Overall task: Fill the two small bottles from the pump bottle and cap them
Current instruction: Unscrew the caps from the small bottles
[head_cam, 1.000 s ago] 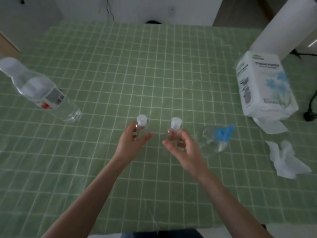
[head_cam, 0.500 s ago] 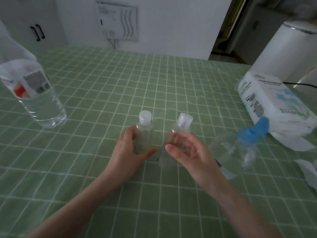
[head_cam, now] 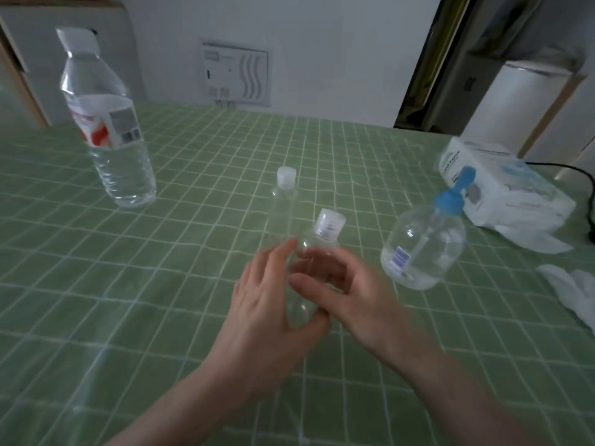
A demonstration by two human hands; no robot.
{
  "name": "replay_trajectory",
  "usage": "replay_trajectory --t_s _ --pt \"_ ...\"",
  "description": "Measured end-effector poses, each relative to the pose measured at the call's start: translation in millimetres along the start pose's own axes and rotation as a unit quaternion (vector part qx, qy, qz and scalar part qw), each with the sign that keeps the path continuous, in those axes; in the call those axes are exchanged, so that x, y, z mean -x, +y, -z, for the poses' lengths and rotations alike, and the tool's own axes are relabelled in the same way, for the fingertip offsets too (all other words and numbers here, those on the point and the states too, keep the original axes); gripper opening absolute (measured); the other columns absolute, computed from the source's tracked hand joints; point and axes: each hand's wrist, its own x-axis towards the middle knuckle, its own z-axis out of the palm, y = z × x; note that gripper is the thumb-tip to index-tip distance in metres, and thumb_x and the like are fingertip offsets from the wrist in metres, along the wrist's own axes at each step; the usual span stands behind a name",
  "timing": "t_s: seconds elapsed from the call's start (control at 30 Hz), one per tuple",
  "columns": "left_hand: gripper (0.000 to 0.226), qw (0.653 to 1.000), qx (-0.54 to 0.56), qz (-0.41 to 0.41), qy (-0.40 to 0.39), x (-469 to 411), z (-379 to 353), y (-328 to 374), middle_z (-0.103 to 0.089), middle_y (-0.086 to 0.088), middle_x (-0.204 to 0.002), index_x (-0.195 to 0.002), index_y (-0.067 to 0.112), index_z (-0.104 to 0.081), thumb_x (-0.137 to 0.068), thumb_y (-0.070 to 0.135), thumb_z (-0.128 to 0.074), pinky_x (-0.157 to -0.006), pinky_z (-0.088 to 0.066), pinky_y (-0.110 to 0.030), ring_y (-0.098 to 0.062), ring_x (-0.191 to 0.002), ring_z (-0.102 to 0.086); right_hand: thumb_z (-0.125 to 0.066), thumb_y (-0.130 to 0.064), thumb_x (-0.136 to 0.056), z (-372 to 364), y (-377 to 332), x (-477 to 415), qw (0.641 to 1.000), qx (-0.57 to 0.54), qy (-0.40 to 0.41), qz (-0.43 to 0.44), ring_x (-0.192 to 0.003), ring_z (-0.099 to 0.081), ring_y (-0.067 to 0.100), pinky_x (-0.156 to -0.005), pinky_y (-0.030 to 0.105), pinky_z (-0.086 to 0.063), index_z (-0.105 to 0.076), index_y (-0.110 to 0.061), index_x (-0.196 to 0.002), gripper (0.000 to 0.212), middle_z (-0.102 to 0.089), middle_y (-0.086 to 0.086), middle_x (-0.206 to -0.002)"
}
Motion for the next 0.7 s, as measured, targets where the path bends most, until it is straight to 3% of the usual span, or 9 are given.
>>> replay_trajectory --t_s 0.1,0.2,0.27,0.33,0.43,0.53,0.7 --pt "0.052 0.999 0.051 -0.010 0.014 -3.0 -5.1 0.9 -0.059 0.013 -0.114 -0.118 0.023 -0.046 -0.074 0.013 -0.072 -0.095 -0.047 -0.036 -0.005 -0.111 -0.054 -0.069 -0.050 -0.068 -9.4 -2.6 7.5 1.000 0.025 0.013 0.010 -0.095 -0.067 0.004 -0.083 0.020 -0.052 -0.064 -0.030 -0.103 0.040 -0.072 -0.009 -0.098" --pt "0.051 0.997 0.074 -0.028 0.022 -4.8 -7.3 -3.7 -0.063 0.015 -0.106 -0.106 0.035 -0.046 -0.077 0.001 -0.069 -0.085 -0.054 -0.033 0.000 -0.101 -0.061 -0.062 -0.051 -0.078 -7.5 -9.5 11.5 0.995 0.102 0.001 0.021 -0.091 -0.064 -0.010 -0.073 0.006 -0.048 -0.058 -0.034 -0.108 0.035 -0.069 -0.019 -0.095" --pt "0.044 0.997 0.071 -0.027 0.024 -5.5 -9.7 -9.2 -0.064 0.012 -0.108 -0.111 0.027 -0.047 -0.079 0.006 -0.068 -0.083 -0.055 -0.033 -0.003 -0.099 -0.063 -0.059 -0.058 -0.076 -2.3 -16.1 12.0 0.990 0.136 -0.009 0.022 -0.084 -0.063 -0.012 -0.069 0.005 -0.048 -0.057 -0.030 -0.110 0.044 -0.068 -0.023 -0.088" --pt "0.040 0.998 0.036 -0.026 0.038 -5.8 -11.5 -14.6 -0.062 0.011 -0.105 -0.114 0.026 -0.045 -0.082 0.018 -0.067 -0.077 -0.053 -0.022 0.000 -0.093 -0.061 -0.054 -0.065 -0.072 3.8 -22.7 9.9 0.985 0.169 0.020 0.034 -0.068 -0.060 -0.006 -0.062 0.009 -0.048 -0.058 -0.028 -0.101 0.048 -0.064 -0.020 -0.074" --pt "0.040 0.997 -0.027 -0.046 0.059 -5.4 -14.3 -19.2 -0.049 0.023 -0.095 -0.118 0.027 -0.043 -0.084 0.025 -0.063 -0.069 -0.041 -0.010 0.008 -0.088 -0.050 -0.054 -0.060 -0.077 10.7 -28.7 4.9 0.979 0.182 0.075 0.053 -0.048 -0.043 -0.001 -0.047 0.010 -0.038 -0.059 -0.021 -0.087 0.040 -0.046 -0.014 -0.054" --pt "0.039 0.998 -0.033 -0.047 0.034 -7.0 -15.6 -20.1 -0.045 0.023 -0.092 -0.119 0.026 -0.042 -0.085 0.025 -0.062 -0.071 -0.040 -0.016 0.003 -0.085 -0.048 -0.057 -0.044 -0.088 16.2 -30.7 0.9 0.971 0.211 0.091 0.066 -0.040 -0.039 0.001 -0.043 0.009 -0.032 -0.057 -0.011 -0.084 0.033 -0.039 -0.013 -0.047" --pt "0.034 0.996 0.032 -0.030 -0.076 -12.3 -3.6 -20.4 -0.054 0.008 -0.091 -0.110 0.031 -0.040 -0.086 0.020 -0.062 -0.065 -0.050 -0.022 -0.008 -0.074 -0.056 -0.052 -0.035 -0.093 20.0 -28.4 4.0 0.975 0.196 0.054 0.088 -0.038 -0.031 0.003 -0.041 0.011 -0.027 -0.049 -0.013 -0.077 0.028 -0.037 -0.013 -0.043"
